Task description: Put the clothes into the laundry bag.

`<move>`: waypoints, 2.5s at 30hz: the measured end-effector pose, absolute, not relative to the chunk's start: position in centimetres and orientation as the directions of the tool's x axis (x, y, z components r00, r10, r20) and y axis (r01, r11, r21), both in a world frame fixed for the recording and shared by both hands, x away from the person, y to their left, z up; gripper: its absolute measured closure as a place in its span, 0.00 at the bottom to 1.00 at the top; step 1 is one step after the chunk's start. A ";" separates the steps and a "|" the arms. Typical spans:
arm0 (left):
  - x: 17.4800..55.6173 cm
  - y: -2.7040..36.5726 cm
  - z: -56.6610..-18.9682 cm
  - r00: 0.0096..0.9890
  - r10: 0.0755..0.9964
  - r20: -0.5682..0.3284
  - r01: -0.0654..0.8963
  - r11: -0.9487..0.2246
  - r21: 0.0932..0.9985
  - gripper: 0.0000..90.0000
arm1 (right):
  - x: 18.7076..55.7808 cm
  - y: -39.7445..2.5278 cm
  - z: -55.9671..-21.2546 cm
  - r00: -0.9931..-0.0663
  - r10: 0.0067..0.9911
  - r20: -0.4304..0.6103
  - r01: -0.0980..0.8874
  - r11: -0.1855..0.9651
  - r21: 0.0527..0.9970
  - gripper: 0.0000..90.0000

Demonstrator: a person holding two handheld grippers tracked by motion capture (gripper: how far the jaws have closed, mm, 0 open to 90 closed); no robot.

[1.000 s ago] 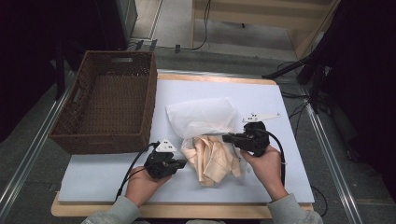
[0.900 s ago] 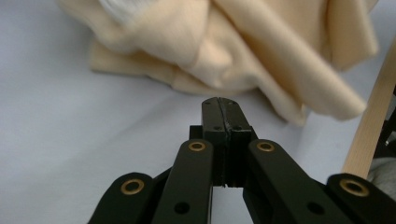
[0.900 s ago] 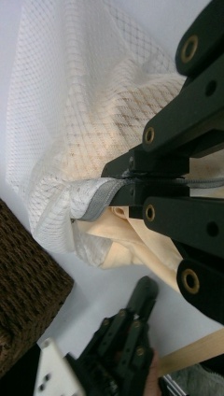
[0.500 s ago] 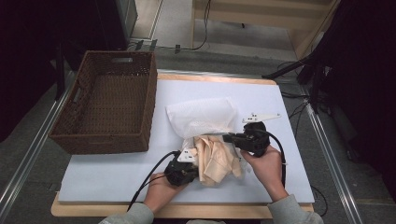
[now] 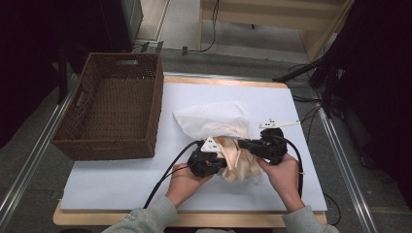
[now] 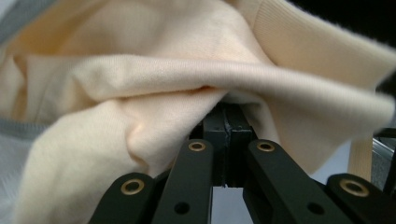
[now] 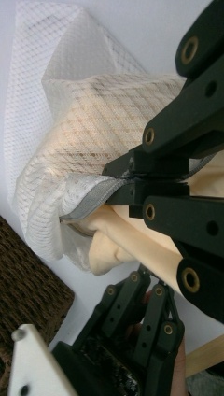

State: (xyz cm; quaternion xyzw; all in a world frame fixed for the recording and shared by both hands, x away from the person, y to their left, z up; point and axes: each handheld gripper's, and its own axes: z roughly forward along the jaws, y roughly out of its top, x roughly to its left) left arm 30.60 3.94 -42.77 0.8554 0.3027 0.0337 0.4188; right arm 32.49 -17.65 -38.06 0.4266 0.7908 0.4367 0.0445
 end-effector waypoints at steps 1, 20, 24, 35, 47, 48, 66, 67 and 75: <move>30.9 3.5 -42.6 0.815 0.548 -0.189 0.490 -0.478 0.729 1.00 | 32.5 -17.7 -38.0 -0.628 0.715 0.308 0.641 0.250 0.726 0.98; 35.6 0.9 -40.4 0.788 0.587 -0.186 0.521 -0.476 0.708 1.00 | 32.0 -18.7 -37.4 -0.619 0.717 0.321 0.643 0.227 0.731 0.99; 34.8 1.0 -39.4 0.815 0.551 -0.179 0.493 -0.498 0.713 1.00 | 32.2 -18.9 -37.6 -0.611 0.723 0.322 0.646 0.220 0.731 0.99; 34.4 -0.2 -40.0 0.828 0.526 -0.196 0.499 -0.529 0.687 1.00 | 32.5 -19.3 -37.7 -0.597 0.738 0.313 0.648 0.214 0.731 0.99; 37.1 -3.7 -41.2 0.817 0.557 -0.151 0.501 -0.554 0.665 1.00 | 32.2 -21.4 -37.6 -0.557 0.760 0.333 0.667 0.171 0.725 0.99; 37.7 -4.1 -41.4 0.811 0.567 -0.144 0.506 -0.556 0.660 1.00 | 32.1 -21.6 -37.5 -0.555 0.762 0.334 0.666 0.166 0.727 0.99; 40.7 -3.9 -41.6 0.784 0.613 -0.103 0.525 -0.565 0.636 1.00 | 29.7 -22.4 -34.7 -0.565 0.749 0.346 0.630 0.120 0.768 0.99; 40.7 -3.9 -41.6 0.784 0.613 -0.103 0.525 -0.565 0.636 1.00 | 29.7 -22.4 -34.7 -0.565 0.749 0.346 0.630 0.120 0.768 0.99; 39.1 -2.5 -39.8 0.821 0.547 -0.164 0.506 -0.564 0.653 0.99 | 30.5 -22.1 -36.2 -0.546 0.765 0.340 0.654 0.136 0.744 0.99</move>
